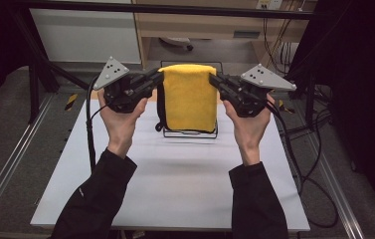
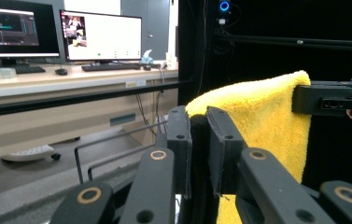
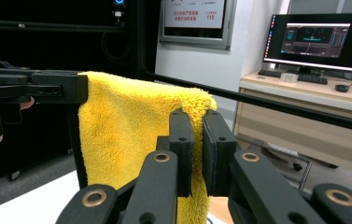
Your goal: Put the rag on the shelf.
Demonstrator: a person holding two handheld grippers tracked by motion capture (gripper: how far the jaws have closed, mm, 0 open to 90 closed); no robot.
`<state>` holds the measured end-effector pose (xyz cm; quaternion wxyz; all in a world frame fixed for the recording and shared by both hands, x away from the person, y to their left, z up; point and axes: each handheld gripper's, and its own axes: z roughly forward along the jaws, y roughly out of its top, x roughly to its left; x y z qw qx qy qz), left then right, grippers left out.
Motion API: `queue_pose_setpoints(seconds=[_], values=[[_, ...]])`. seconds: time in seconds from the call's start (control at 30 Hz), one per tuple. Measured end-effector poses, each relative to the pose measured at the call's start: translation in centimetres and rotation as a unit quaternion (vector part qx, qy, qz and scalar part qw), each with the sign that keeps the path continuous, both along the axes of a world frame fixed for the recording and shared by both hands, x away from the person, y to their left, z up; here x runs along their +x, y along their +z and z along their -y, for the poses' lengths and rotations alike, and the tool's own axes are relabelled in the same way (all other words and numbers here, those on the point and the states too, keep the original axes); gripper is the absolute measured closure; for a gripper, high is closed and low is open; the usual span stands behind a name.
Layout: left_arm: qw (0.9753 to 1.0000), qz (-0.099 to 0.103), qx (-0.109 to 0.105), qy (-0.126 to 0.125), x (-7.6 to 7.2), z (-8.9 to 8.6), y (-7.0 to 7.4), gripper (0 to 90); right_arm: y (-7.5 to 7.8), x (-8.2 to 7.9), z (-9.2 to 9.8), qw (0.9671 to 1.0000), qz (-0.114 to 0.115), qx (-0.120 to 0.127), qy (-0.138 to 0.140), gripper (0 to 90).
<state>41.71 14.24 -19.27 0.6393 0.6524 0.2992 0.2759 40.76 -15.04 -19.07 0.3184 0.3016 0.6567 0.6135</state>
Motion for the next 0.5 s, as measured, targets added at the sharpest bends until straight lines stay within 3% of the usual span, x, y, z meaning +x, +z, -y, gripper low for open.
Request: queue_pose_setpoints(seconds=[0.5], values=[[0.9996, 0.025, -0.008, 0.008, 1.4, 0.7, 2.8, 79.8, 2.5, 1.4, 0.2, 0.9996, 0.02, 0.014, -0.015, 83.8]])
